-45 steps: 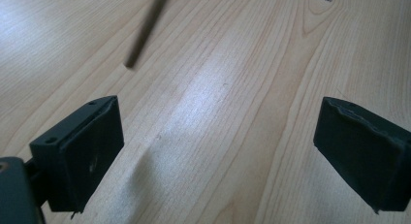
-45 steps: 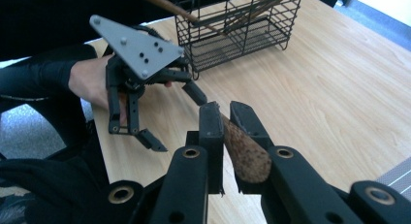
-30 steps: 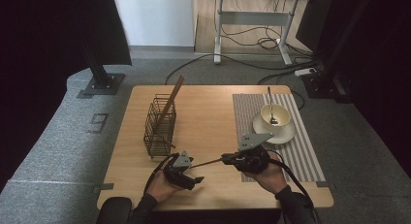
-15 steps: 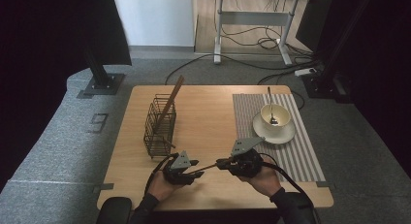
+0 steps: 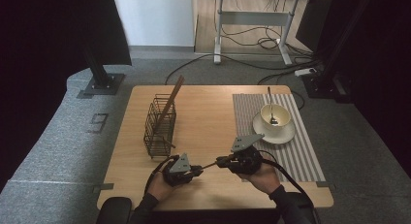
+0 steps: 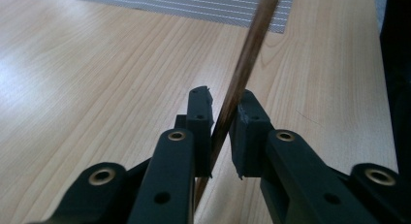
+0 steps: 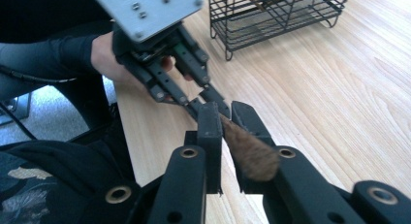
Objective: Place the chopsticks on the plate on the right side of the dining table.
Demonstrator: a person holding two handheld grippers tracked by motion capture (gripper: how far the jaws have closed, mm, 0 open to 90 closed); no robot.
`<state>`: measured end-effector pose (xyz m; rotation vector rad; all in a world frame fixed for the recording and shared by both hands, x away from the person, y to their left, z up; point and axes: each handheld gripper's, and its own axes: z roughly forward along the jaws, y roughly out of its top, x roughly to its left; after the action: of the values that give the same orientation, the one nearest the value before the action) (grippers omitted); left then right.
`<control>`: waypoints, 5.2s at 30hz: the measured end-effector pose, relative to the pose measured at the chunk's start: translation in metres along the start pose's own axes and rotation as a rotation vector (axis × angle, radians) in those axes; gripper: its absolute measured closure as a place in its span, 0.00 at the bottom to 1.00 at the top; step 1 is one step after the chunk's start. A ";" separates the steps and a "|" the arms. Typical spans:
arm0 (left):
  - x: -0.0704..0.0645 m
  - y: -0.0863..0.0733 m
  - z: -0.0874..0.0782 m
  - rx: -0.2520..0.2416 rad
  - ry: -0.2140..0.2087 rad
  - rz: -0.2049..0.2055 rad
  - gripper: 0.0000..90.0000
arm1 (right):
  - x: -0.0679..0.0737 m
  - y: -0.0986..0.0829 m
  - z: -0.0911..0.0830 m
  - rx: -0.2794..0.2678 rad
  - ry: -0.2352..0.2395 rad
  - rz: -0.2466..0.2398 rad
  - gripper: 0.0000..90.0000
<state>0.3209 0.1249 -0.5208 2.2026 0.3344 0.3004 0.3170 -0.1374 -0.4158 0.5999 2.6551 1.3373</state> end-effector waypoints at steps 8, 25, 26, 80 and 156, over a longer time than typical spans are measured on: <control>-0.003 0.002 -0.001 -0.012 -0.030 0.039 0.94 | -0.014 0.001 0.001 -0.002 -0.037 0.034 0.81; -0.003 0.004 0.001 0.016 -0.064 0.008 0.94 | -0.018 0.012 0.003 -0.059 -0.186 0.064 0.39; -0.003 0.004 0.002 0.017 -0.064 0.009 0.94 | -0.018 0.013 0.004 -0.061 -0.191 0.064 0.38; 0.001 -0.001 0.003 0.090 -0.174 0.051 0.94 | -0.030 -0.053 0.019 0.175 -0.110 0.023 0.48; 0.019 -0.024 0.025 0.151 0.100 -0.190 0.00 | -0.044 -0.074 0.006 0.298 -0.146 -0.030 0.93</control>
<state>0.3438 0.1277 -0.5528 2.2867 0.6357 0.2893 0.3365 -0.1897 -0.4816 0.6573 2.7469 0.8579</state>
